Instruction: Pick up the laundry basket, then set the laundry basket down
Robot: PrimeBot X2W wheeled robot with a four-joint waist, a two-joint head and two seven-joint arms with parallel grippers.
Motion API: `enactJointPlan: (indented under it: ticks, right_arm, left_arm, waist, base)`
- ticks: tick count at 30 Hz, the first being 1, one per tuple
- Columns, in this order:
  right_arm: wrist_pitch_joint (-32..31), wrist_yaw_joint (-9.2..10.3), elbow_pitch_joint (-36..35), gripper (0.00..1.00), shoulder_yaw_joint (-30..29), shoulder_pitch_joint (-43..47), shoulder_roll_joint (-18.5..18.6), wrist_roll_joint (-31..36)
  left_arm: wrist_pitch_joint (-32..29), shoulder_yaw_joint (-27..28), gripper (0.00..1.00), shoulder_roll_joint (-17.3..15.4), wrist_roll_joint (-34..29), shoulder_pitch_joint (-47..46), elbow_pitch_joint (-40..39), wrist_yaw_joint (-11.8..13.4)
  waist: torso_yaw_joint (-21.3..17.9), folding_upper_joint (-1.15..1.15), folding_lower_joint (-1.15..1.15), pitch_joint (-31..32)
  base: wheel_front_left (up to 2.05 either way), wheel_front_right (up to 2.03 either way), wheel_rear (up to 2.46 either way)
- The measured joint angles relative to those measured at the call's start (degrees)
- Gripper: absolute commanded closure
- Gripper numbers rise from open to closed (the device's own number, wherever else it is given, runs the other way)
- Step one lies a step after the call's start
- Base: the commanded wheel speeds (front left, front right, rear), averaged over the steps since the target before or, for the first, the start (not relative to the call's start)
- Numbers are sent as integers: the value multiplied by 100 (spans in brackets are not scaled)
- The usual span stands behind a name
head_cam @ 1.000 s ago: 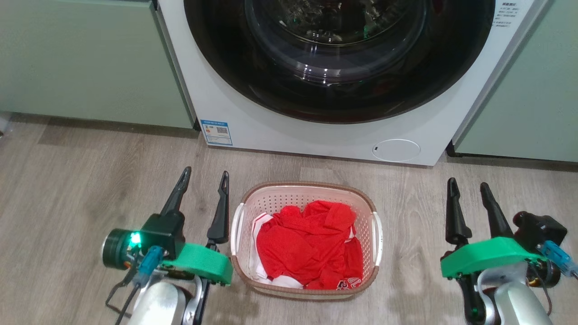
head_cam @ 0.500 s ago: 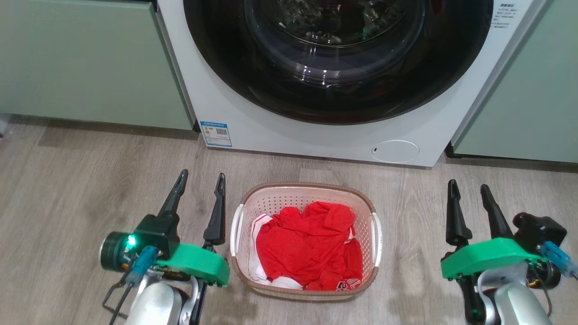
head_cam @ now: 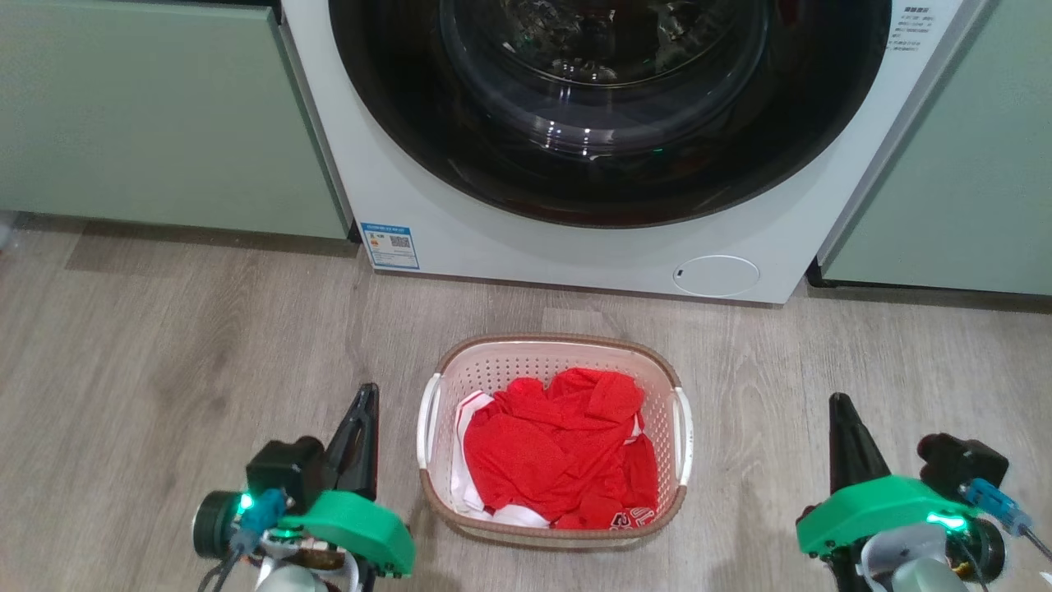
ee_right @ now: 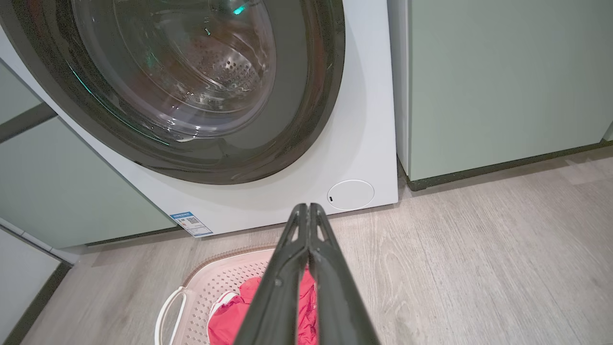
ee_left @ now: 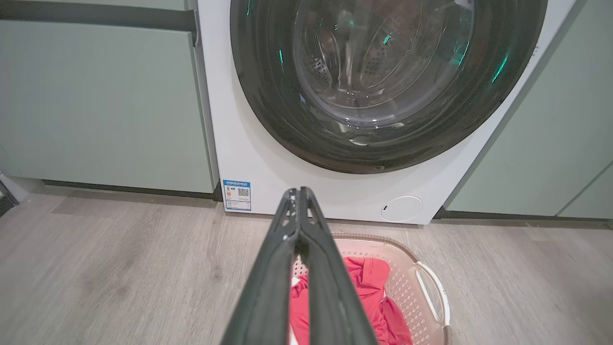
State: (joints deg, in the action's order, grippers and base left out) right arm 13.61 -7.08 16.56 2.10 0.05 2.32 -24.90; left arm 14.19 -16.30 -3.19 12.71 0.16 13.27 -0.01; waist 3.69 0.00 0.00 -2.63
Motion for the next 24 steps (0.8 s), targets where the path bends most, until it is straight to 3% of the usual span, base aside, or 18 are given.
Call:
enactJointPlan:
  ticks: [24]
  right_arm:
    - [-346, 0, -9, 100, -104, -19, 2, -1362]
  left_arm:
    - [-307, 245, 100, -30, 1663, -49, 40, -142]
  waist:
    - [-72, 0, 0, 49]
  base:
    - [0, 0, 0]
